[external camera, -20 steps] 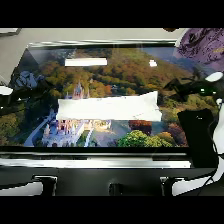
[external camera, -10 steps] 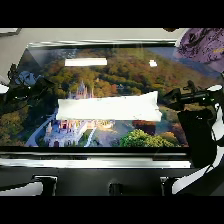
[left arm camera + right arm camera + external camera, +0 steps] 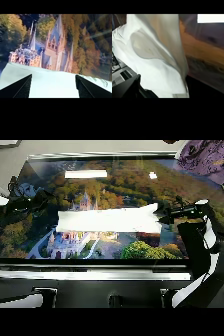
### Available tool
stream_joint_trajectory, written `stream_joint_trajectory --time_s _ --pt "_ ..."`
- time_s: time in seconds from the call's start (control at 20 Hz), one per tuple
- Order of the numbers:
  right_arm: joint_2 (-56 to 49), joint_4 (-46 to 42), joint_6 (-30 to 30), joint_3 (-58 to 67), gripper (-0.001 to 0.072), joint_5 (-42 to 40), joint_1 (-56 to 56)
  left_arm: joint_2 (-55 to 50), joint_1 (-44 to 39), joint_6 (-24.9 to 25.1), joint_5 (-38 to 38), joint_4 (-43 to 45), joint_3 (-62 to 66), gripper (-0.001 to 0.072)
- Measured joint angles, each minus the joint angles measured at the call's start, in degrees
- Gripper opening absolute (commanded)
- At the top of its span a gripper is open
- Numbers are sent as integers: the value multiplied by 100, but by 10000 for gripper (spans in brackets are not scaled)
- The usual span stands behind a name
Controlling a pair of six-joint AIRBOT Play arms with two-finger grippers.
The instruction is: Fold the clothes and pants, and hang the long-sleeved shirts on hangers.
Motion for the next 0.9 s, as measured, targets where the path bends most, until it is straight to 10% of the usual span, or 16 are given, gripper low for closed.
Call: stream_joint_trajectory --time_s 0.1,0.25,0.5,0.9 --pt "-26 -92 0 -4 433 -50 131 0 -17 -9 0 0 0 612" --pt "-48 -262 -2 -15 33 -219 315 0 -101 -11 -2 0 0 601" --pt "223 -741 94 -15 33 -396 424 -17 -457 -20 0 -4 0 26" --pt "2004 -1910 911 -11 34 -275 435 -702 -2186 -184 417 -621 7 24"
